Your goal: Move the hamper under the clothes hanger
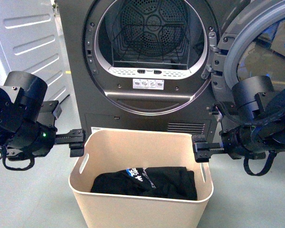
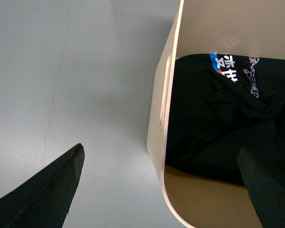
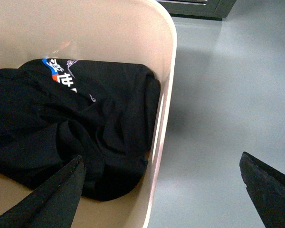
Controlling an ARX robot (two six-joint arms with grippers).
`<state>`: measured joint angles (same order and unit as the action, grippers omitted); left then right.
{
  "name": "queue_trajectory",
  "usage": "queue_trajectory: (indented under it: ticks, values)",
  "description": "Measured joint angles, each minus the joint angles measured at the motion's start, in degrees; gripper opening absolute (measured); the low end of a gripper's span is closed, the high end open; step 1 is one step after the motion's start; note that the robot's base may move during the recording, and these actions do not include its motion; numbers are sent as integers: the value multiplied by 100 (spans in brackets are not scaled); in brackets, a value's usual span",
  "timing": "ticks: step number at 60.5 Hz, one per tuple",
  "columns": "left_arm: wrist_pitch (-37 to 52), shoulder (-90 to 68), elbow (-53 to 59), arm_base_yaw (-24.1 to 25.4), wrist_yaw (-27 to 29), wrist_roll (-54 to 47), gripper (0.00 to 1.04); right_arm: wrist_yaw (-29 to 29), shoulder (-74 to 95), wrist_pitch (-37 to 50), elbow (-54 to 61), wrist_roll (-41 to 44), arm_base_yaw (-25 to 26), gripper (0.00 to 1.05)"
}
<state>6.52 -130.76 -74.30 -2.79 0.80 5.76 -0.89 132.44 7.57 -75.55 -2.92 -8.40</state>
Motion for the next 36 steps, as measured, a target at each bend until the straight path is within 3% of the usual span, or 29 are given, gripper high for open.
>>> queue_trajectory:
  ticks: [36]
  values:
    - [-184,-621,-387,166,-105,-501,98,-2,1237,-490,-1449,-236,-37,97]
